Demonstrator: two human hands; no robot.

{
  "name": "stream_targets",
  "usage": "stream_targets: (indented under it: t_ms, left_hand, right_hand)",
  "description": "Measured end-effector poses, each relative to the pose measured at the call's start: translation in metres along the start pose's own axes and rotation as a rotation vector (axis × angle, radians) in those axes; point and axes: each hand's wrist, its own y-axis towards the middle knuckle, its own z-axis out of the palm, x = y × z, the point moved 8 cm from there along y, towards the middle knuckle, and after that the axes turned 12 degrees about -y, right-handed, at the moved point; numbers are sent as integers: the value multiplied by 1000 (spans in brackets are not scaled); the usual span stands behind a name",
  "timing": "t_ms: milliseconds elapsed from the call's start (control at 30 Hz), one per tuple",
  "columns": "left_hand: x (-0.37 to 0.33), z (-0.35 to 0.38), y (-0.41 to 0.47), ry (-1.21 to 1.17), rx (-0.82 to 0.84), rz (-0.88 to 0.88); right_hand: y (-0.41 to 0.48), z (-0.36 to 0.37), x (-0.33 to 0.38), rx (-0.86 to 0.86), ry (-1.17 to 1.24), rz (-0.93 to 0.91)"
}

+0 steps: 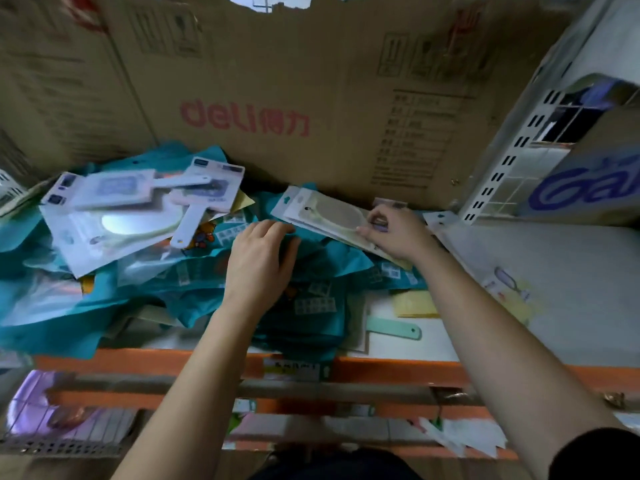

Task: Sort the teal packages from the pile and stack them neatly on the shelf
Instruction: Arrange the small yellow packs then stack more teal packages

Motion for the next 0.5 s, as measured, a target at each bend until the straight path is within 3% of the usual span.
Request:
stream_targets:
  t_ms: [267, 500]
  left_hand:
    - [2, 1, -4, -27, -20, -25]
    - [-1, 1, -8, -22, -26, -50]
  right_hand:
    - [-2, 3, 16, 118, 30, -74]
    - [-2, 5, 22, 162, 32, -2]
